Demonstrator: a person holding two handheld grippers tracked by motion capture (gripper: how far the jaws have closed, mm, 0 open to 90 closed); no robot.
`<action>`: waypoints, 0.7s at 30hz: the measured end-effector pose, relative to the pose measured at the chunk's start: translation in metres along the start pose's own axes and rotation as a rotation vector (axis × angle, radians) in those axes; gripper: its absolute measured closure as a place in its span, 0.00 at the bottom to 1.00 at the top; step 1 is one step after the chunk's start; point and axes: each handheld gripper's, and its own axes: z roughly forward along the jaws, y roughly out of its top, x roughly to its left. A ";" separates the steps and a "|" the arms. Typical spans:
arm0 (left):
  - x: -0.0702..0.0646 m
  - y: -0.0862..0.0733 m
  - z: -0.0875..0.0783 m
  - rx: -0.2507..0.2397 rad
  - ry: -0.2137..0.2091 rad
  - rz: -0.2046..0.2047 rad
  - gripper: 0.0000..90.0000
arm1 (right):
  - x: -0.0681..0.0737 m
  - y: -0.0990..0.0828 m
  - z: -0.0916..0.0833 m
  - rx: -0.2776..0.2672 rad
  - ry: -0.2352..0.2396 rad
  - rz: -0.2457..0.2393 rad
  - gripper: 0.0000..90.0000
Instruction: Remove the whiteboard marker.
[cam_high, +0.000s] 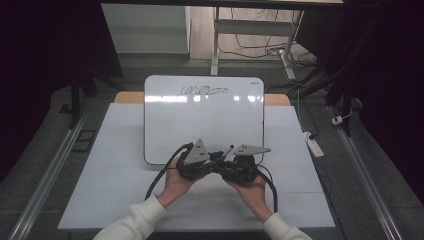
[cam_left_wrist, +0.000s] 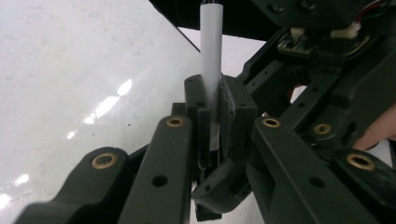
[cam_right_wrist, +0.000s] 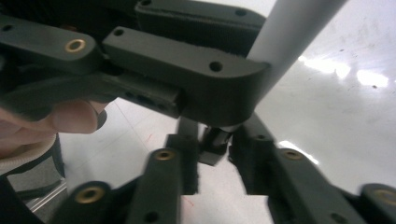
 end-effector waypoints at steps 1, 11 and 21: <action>0.000 0.000 0.000 0.001 0.003 0.004 0.91 | 0.000 0.000 0.000 0.003 -0.008 0.005 0.84; -0.002 -0.001 0.003 0.015 0.000 0.015 0.90 | -0.002 -0.001 0.001 0.026 -0.019 0.014 0.85; 0.009 -0.001 -0.021 -0.025 -0.003 -0.045 0.61 | -0.004 -0.001 -0.004 -0.009 -0.034 -0.019 0.86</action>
